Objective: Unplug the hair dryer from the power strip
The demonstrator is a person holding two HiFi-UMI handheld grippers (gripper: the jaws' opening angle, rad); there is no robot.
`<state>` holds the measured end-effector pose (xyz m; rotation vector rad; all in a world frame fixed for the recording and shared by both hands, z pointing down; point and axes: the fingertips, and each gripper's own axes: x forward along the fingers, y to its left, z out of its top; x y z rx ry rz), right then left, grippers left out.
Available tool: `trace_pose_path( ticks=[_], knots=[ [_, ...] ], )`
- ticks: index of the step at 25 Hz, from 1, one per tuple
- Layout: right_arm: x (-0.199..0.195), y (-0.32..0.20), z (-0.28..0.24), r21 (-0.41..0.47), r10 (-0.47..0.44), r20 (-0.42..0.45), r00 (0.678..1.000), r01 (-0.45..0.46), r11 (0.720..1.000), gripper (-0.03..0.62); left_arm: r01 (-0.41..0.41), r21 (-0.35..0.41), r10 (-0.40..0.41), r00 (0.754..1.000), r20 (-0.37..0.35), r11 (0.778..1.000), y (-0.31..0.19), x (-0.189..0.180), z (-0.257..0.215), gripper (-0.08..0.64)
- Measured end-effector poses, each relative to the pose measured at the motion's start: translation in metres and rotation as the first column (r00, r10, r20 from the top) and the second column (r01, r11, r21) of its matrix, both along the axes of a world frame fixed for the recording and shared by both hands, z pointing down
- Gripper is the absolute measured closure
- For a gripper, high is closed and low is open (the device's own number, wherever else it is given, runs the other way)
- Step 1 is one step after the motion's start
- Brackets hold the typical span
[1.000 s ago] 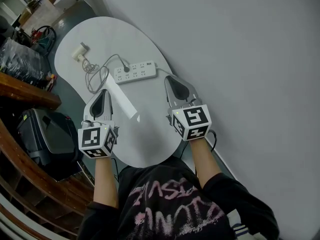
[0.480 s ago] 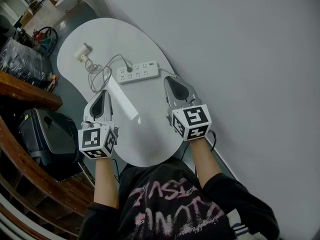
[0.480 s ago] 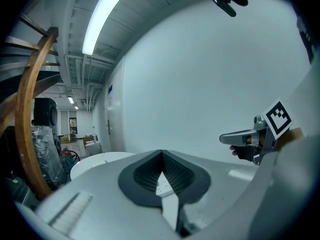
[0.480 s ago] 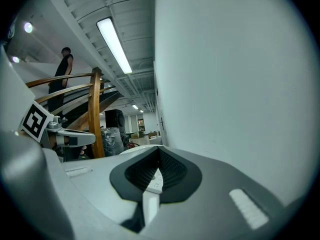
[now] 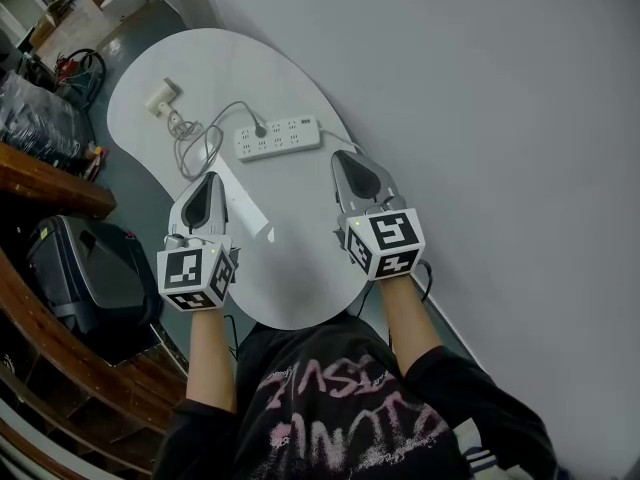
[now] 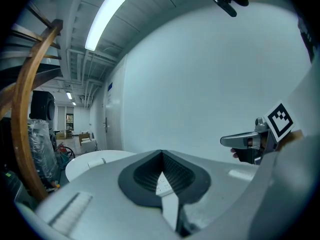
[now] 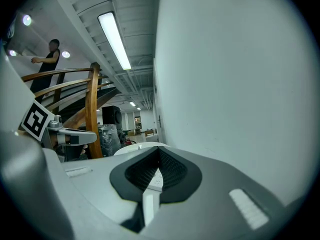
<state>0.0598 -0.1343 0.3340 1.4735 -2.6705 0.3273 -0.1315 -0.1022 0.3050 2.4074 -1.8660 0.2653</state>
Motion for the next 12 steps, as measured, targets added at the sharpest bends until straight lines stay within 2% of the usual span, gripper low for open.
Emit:
trace_pose_path(
  ticks=[12],
  knots=[
    [-0.012, -0.008, -0.001, -0.005, 0.005, -0.011, 1.0, -0.006, 1.0, 0.58, -0.014, -0.004, 0.014, 1.0, -0.024, 1.0, -0.011, -0.007, 0.005, 0.558]
  ],
)
